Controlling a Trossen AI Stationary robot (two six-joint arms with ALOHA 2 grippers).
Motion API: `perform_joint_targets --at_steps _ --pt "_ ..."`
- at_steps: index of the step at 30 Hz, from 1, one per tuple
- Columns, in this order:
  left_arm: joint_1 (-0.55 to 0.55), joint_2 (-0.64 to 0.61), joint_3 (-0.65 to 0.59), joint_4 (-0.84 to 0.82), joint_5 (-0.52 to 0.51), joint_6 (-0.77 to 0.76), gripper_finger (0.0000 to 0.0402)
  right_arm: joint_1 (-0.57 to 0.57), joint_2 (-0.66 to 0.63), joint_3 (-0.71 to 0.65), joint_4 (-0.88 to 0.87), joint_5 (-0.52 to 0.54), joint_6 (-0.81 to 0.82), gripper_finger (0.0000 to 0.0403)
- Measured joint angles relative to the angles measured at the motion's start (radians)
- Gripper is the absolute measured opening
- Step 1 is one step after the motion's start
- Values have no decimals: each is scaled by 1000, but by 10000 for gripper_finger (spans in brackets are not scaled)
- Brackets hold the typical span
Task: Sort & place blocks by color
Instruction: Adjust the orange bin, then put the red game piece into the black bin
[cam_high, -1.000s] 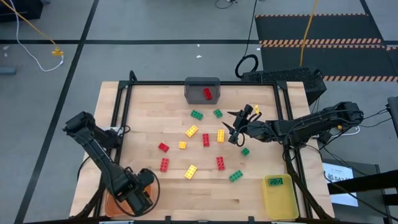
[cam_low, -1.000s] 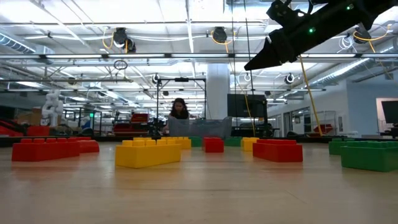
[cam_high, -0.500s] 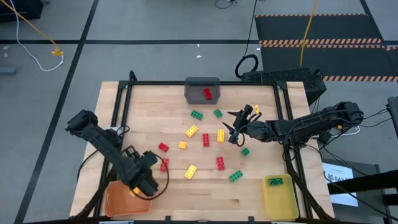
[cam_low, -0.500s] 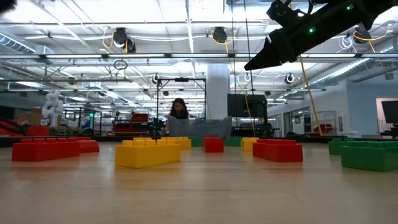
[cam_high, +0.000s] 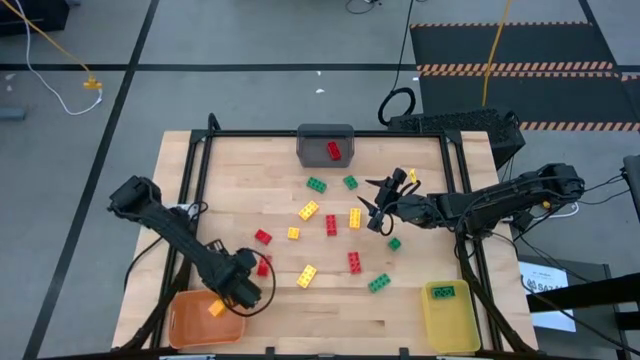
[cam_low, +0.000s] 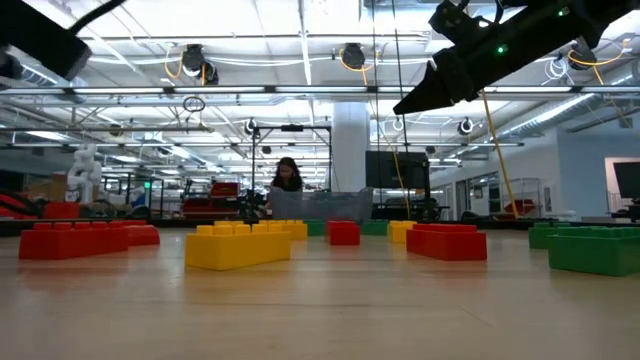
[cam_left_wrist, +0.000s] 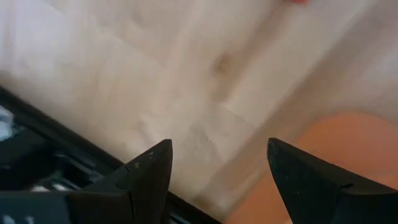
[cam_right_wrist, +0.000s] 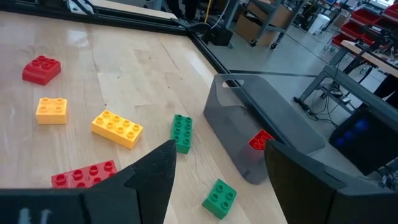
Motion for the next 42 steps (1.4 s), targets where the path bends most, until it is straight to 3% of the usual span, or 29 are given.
perform_joint_targets --at_steps 7,16,20,24,33,42 --pt "-37 0 0 48 76 -30 262 0 0 0 -13 0 14 233" --pt "-20 0 6 -17 78 -8 262 0 0 0 -15 0 13 233" --pt "20 0 47 -135 57 32 262 0 0 0 -14 0 13 233" --pt "72 -1 97 -185 -59 67 262 0 0 0 -12 0 12 233" --pt "249 -1 108 70 -87 -12 262 0 0 0 -14 0 10 233" --pt "304 16 73 188 -86 -33 262 0 0 0 -19 0 10 233"
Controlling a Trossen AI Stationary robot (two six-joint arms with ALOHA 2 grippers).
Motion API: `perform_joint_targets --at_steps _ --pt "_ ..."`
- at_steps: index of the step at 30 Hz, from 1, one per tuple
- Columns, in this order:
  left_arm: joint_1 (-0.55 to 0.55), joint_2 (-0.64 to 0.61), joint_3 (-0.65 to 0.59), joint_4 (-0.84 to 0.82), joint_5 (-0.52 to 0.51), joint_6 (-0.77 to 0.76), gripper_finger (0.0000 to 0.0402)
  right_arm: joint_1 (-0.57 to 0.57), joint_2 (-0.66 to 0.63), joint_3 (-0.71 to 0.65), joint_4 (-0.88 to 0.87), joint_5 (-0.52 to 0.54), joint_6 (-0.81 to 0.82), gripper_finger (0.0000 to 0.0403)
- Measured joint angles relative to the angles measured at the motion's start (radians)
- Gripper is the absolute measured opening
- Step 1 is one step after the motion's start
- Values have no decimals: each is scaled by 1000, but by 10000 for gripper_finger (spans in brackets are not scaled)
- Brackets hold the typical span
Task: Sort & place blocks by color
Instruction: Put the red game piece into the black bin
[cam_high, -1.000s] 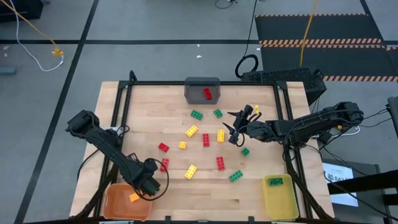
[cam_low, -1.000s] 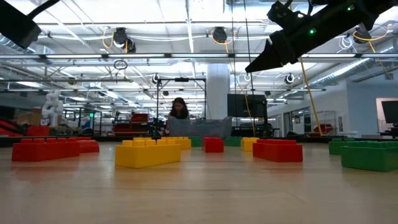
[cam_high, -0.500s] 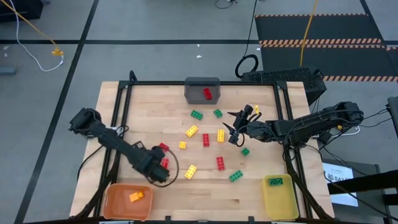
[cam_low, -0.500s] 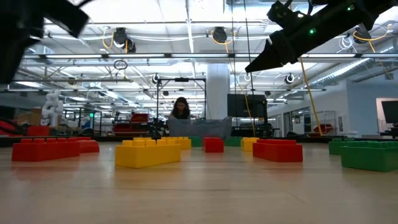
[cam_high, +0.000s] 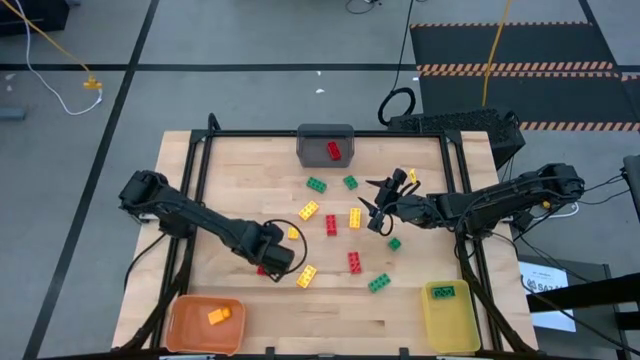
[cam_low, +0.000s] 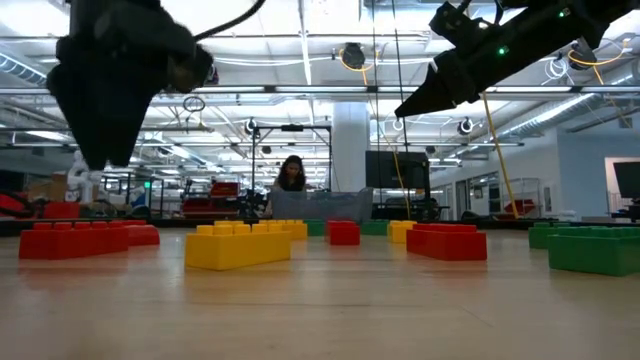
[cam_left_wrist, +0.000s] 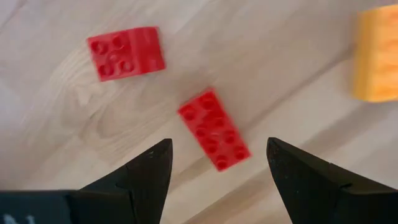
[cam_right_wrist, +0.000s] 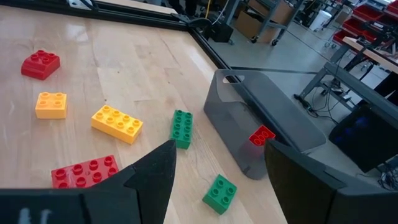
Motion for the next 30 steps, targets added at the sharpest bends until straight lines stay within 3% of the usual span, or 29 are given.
perform_joint_targets --at_steps 7,14,23,30 --pt "5 11 -92 66 1 -75 262 0 0 0 1 0 0 233" --pt "-6 30 -131 251 2 -109 262 0 -13 0 -3 0 0 233" --pt "-7 32 -163 183 0 -154 262 0 -28 1 -21 0 6 233" --pt "-7 33 -121 190 3 -151 262 0 -30 1 -21 0 7 233"
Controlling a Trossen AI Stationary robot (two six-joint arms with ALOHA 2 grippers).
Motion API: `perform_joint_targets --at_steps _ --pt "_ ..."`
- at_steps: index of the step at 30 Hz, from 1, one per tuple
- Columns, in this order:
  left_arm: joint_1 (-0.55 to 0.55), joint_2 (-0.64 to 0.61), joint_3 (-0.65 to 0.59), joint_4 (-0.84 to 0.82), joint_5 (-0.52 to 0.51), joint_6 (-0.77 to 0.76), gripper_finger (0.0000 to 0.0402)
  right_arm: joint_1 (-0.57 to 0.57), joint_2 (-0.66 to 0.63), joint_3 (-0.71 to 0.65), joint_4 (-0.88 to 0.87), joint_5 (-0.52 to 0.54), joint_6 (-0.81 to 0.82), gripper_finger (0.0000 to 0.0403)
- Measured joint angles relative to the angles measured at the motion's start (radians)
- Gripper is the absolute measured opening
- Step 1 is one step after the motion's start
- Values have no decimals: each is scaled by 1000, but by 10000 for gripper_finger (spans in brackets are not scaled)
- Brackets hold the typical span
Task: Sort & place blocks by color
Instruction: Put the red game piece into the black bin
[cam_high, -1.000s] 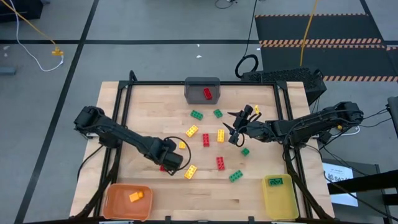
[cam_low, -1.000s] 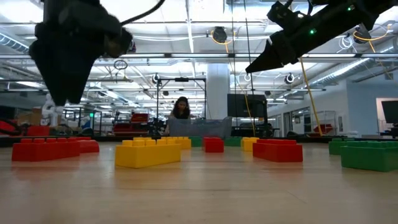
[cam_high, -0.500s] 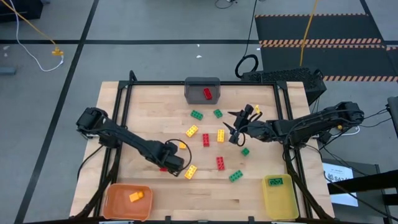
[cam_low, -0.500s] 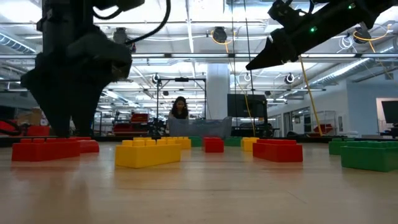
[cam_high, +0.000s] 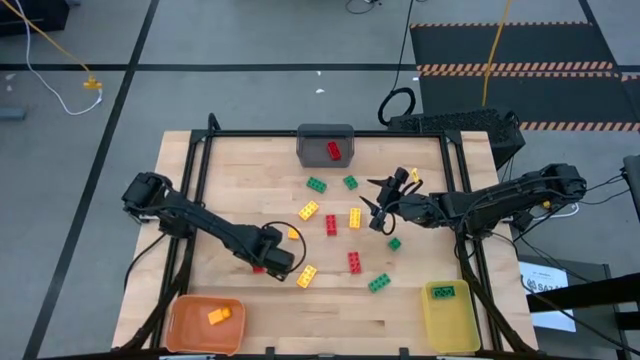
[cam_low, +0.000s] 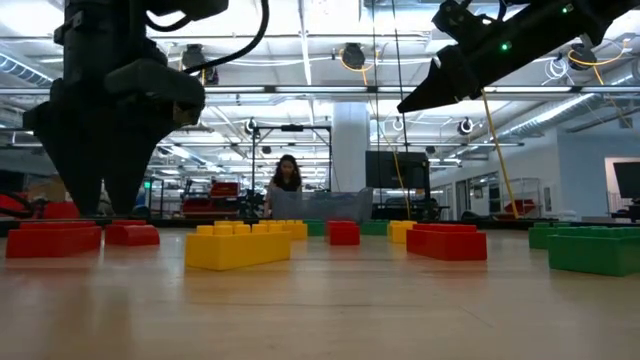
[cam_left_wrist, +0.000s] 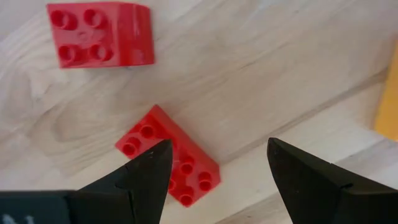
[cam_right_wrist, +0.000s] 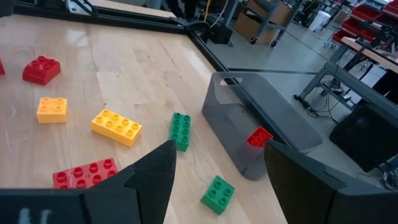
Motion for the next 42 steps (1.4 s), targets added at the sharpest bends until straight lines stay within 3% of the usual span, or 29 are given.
perform_joint_targets --at_steps 10,17,29,37,42 --pt "-27 -2 2 -88 49 -47 262 0 0 0 0 0 0 233" --pt "-38 -8 2 -131 -2 -107 262 0 0 0 0 0 1 233" --pt "-50 0 -46 -95 -8 -134 262 0 0 0 -2 0 16 233" --pt "-50 -3 -147 103 -8 -134 262 0 0 0 -1 0 16 233" --pt "-48 -4 -158 108 -7 -132 262 0 0 -1 -8 0 16 233"
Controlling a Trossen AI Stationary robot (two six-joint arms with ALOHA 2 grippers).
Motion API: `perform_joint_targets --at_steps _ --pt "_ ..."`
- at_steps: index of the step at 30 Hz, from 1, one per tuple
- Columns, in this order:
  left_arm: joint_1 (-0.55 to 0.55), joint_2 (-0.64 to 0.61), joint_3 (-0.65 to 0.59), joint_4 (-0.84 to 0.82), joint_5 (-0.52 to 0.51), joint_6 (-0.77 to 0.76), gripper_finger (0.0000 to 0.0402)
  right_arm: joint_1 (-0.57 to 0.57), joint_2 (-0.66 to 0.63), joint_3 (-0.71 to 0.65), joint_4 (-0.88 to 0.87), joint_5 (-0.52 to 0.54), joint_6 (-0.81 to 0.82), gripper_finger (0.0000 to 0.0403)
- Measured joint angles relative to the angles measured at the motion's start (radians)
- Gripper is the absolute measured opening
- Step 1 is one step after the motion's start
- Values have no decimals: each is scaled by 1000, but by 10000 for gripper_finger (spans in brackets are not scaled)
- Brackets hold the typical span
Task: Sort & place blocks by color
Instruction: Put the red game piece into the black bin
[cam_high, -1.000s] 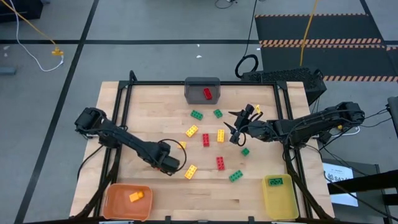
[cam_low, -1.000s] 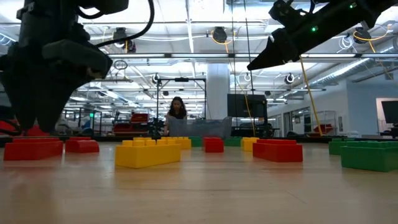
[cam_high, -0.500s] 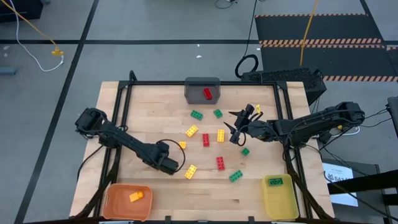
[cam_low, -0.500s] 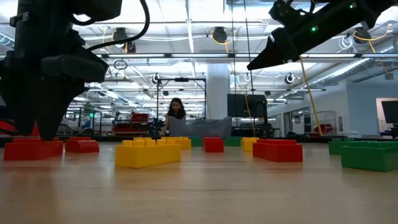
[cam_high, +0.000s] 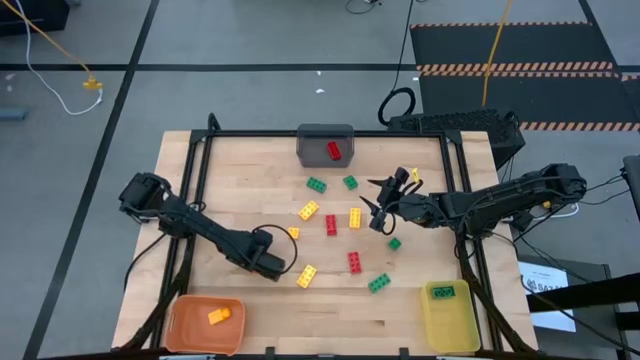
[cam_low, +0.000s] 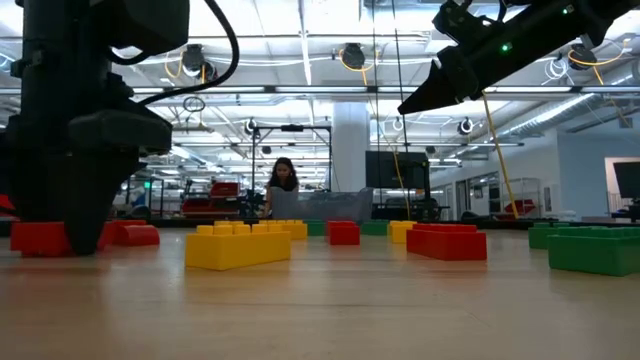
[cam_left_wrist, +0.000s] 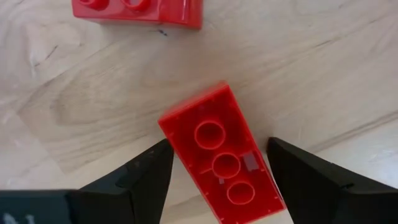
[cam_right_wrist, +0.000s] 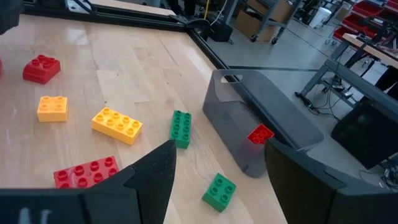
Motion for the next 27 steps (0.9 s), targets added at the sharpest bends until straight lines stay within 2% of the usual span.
perform_joint_targets --at_steps 8,11,17,21,24,27 --pt "1 -1 -1 1 3 37 255 0 0 0 0 0 0 233" --pt "8 -3 9 -5 3 74 231 0 0 0 0 0 0 233" --pt "49 2 74 -41 4 192 142 0 0 0 0 0 0 233" --pt "84 2 144 -133 -6 306 140 0 0 0 0 0 -7 233" --pt "143 1 241 -268 -67 433 140 0 0 0 0 0 -14 233" --pt "238 1 354 -364 -189 588 140 0 0 0 8 0 -22 233"
